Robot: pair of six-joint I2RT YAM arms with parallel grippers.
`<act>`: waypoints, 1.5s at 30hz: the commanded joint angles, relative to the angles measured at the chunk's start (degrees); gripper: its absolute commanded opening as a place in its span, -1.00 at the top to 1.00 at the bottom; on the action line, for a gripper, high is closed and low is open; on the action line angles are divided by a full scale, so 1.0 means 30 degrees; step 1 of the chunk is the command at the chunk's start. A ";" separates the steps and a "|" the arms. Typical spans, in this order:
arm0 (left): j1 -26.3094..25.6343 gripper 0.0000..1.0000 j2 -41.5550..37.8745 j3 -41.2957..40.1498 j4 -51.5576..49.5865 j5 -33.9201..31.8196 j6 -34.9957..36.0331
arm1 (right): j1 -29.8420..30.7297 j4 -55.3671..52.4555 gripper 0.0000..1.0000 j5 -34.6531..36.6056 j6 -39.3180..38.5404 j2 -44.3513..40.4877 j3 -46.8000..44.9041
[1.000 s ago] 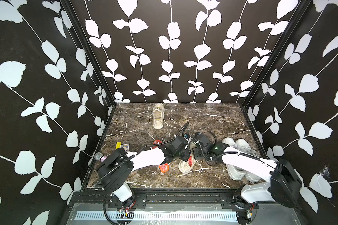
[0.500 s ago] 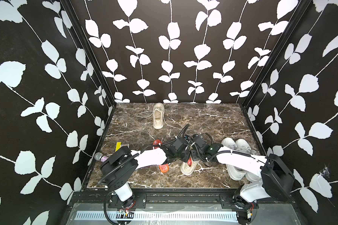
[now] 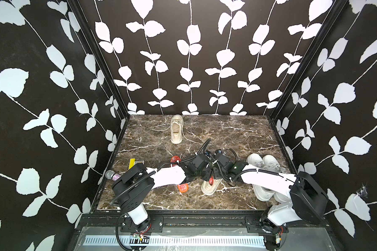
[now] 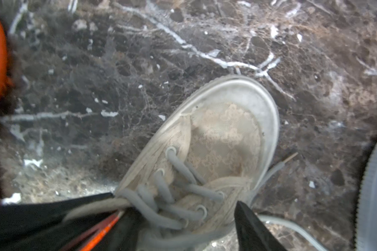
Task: Remove the insole from the shoe
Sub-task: Untie the shoelace on the shoe.
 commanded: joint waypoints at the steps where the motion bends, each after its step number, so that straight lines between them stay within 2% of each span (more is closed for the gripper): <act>1: -0.0103 1.00 -0.0912 -0.0348 0.1358 -0.0392 -0.0393 | 0.0273 0.1914 -0.43 -0.1538 -0.0024 -0.0811 -0.0916; 3: -0.0109 1.00 -0.0950 -0.0447 0.1465 -0.0475 -0.0487 | 0.0402 0.1543 -0.43 -0.1419 0.0133 -0.0799 -0.1054; 6: -0.0101 1.00 -0.0870 -0.0473 0.1751 -0.0271 -0.0518 | 0.0450 0.0463 -0.43 -0.0016 0.0466 -0.0235 -0.1024; 11: -0.0110 1.00 -0.0767 -0.0579 0.2315 0.0154 -0.0588 | 0.0450 0.0964 -0.44 0.0669 0.0941 0.0239 -0.1283; 15: -0.0104 1.00 -0.0841 -0.0623 0.2366 0.0365 -0.0577 | 0.0450 0.0835 -0.38 0.2954 0.1640 -0.0242 -0.0952; 17: -0.0103 1.00 -0.0871 -0.0681 0.2479 0.0518 -0.0626 | 0.0424 0.1480 -0.38 0.3809 0.1542 -0.0695 -0.0982; 23: -0.0103 1.00 -0.0901 -0.1199 0.3106 0.0824 -0.1026 | -0.0204 0.3232 -0.38 0.4459 0.0828 -0.1689 -0.0953; 34: -0.0132 1.00 -0.1141 -0.1379 0.3240 0.1175 -0.1093 | -0.1513 0.2957 -0.38 0.2551 0.0078 -0.1477 -0.0520; 39: -0.0132 1.00 -0.0989 -0.1227 0.3048 0.0876 -0.1183 | -0.1194 0.1978 -0.38 -0.0268 -0.0379 -0.3107 -0.1240; 42: -0.0132 1.00 -0.0885 -0.1042 0.2902 0.0843 -0.1112 | -0.0611 0.1236 -0.39 -0.0900 -0.0438 -0.4081 -0.1694; 45: -0.0133 1.00 -0.0826 -0.0899 0.2789 0.0828 -0.1039 | -0.0285 -0.0049 -0.39 -0.0578 0.0091 -0.4304 -0.1794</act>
